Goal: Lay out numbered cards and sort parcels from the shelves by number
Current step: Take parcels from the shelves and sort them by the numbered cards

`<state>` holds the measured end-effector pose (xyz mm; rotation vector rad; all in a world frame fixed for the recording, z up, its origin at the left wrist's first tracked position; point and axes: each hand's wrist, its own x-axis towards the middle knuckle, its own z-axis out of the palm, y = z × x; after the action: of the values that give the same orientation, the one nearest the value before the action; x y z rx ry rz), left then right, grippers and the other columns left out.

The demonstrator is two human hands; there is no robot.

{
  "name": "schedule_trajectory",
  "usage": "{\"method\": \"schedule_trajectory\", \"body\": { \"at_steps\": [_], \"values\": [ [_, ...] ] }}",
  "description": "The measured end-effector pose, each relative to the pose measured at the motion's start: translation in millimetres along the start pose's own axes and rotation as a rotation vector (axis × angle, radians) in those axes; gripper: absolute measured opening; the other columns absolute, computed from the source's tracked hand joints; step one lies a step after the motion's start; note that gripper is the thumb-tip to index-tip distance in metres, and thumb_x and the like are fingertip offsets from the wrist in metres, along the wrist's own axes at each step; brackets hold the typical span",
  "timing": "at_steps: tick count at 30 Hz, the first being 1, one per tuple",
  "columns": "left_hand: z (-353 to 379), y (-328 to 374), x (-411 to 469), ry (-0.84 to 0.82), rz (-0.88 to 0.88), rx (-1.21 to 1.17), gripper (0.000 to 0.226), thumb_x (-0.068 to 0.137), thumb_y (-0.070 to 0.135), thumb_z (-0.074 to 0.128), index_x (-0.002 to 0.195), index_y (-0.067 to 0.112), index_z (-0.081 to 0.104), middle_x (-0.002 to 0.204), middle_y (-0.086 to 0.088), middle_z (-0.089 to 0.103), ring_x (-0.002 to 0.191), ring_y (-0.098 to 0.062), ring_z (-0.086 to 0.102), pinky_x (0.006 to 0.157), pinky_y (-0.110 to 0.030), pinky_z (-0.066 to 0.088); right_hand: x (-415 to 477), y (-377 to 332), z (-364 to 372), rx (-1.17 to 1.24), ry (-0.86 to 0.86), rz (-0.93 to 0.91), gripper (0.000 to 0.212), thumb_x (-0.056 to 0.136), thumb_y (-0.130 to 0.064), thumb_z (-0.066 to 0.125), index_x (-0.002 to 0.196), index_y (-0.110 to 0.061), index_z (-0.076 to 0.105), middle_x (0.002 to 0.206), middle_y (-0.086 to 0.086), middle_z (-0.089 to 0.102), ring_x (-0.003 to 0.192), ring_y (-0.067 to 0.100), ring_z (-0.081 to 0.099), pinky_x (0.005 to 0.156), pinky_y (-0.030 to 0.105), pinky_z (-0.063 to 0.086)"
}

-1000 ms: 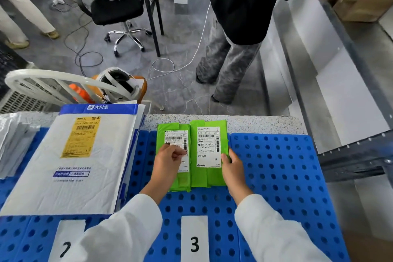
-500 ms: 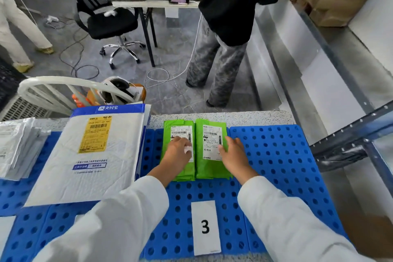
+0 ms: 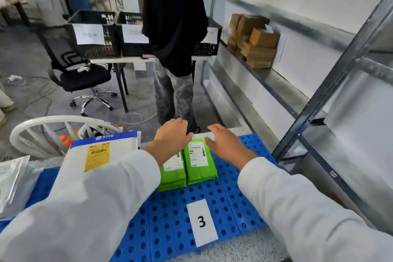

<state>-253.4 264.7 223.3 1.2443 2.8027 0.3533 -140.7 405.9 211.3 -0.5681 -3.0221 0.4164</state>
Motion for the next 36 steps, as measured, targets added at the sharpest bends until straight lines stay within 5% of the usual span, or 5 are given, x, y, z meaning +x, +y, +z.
{"method": "schedule_trajectory", "body": {
  "at_steps": [8, 17, 28, 33, 36],
  "values": [
    [-75.1, 53.5, -22.0, 0.155, 0.182, 0.032, 0.044, 0.096, 0.044, 0.047, 0.126, 0.012, 0.051, 0.127, -0.002, 0.051, 0.119, -0.022, 0.050, 0.088, -0.040, 0.046, -63.0, -6.1, -90.2, -0.038, 0.117, 0.109, 0.052, 0.098, -0.041, 0.046, 0.137, -0.007, 0.041, 0.138, 0.013, 0.044, 0.124, 0.031, 0.047, 0.101, 0.042, 0.040],
    [-101.3, 159.8, -89.5, 0.147, 0.356, 0.008, 0.047, 0.096, 0.044, 0.046, 0.130, 0.012, 0.048, 0.130, -0.003, 0.050, 0.118, -0.023, 0.051, 0.092, -0.042, 0.047, -206.0, 25.2, -143.7, -0.088, 0.246, 0.206, 0.052, 0.097, -0.042, 0.045, 0.136, -0.009, 0.043, 0.134, 0.011, 0.047, 0.122, 0.028, 0.047, 0.098, 0.039, 0.042],
    [-57.9, 322.8, -232.3, 0.065, 0.687, -0.025, 0.045, 0.094, 0.047, 0.044, 0.119, 0.011, 0.054, 0.119, -0.006, 0.055, 0.106, -0.024, 0.056, 0.084, -0.039, 0.048, -440.9, 64.3, -142.9, -0.062, 0.318, 0.548, 0.047, 0.096, -0.038, 0.048, 0.131, -0.006, 0.049, 0.131, 0.014, 0.052, 0.118, 0.030, 0.051, 0.097, 0.041, 0.044],
    [-29.1, 372.1, -285.1, -0.004, 0.822, -0.042, 0.044, 0.095, 0.044, 0.045, 0.120, 0.009, 0.053, 0.119, -0.007, 0.054, 0.108, -0.026, 0.056, 0.088, -0.040, 0.048, -526.7, 82.4, -121.0, -0.005, 0.288, 0.700, 0.032, 0.094, -0.038, 0.047, 0.108, -0.011, 0.057, 0.106, 0.007, 0.058, 0.096, 0.027, 0.056, 0.078, 0.033, 0.048],
    [-5.4, 395.1, -309.8, -0.073, 0.875, -0.043, 0.042, 0.096, 0.042, 0.046, 0.120, 0.009, 0.052, 0.119, -0.007, 0.054, 0.109, -0.026, 0.057, 0.089, -0.043, 0.049, -570.1, 84.2, -103.2, 0.026, 0.298, 0.731, 0.037, 0.097, -0.032, 0.048, 0.126, -0.009, 0.054, 0.121, 0.008, 0.055, 0.108, 0.028, 0.053, 0.092, 0.039, 0.046]
  ]
}}
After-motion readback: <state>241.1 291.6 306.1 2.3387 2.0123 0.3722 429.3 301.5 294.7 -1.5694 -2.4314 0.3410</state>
